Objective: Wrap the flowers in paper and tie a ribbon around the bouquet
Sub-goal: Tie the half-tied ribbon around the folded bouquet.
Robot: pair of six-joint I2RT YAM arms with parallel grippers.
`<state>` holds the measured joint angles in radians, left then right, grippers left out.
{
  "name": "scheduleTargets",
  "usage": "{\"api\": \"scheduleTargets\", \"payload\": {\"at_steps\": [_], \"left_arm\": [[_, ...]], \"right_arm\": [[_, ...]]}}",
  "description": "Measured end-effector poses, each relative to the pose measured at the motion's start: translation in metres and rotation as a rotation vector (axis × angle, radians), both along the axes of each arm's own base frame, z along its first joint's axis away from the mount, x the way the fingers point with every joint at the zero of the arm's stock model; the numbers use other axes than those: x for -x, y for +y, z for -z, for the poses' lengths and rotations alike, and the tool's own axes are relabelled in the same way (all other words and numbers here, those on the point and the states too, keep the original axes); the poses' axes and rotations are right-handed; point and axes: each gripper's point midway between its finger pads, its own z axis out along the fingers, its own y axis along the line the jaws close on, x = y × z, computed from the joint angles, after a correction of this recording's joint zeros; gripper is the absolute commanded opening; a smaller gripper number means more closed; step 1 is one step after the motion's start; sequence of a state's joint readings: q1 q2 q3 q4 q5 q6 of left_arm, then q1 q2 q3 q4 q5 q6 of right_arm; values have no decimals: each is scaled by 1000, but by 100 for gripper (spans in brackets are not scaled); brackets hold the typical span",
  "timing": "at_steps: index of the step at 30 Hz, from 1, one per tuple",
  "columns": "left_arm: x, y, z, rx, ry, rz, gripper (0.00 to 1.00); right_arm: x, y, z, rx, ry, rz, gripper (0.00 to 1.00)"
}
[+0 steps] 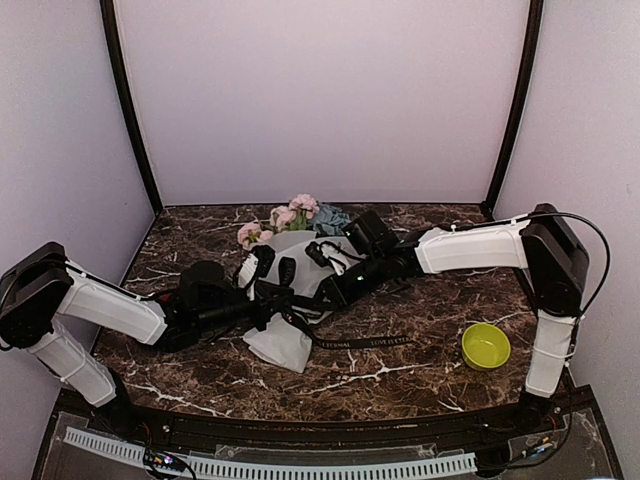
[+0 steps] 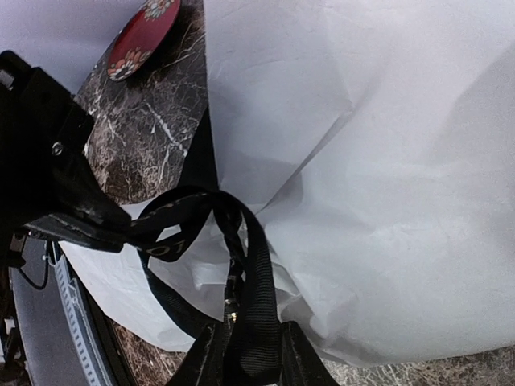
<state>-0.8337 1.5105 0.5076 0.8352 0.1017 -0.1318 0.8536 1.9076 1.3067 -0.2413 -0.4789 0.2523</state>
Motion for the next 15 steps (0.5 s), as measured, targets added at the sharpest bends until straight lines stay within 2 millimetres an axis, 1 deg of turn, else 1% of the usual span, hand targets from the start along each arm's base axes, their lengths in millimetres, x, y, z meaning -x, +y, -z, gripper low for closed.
{"api": "scheduleTargets", "payload": {"at_steps": [4,10,12,15], "left_arm": [[0,0,0,1,-1,0,0],[-1,1,0,6,7,-8,0],[-2,3,1,9,10,-16,0],[-4,5,2,13,18,-26,0]], "right_arm": [[4,2,-2,-15,12,-20,11],[10,7,-8,-52,31,-54,6],[13,11,-14,-88,40,-70,6],[20,21,-26,-158,48,-115,14]]}}
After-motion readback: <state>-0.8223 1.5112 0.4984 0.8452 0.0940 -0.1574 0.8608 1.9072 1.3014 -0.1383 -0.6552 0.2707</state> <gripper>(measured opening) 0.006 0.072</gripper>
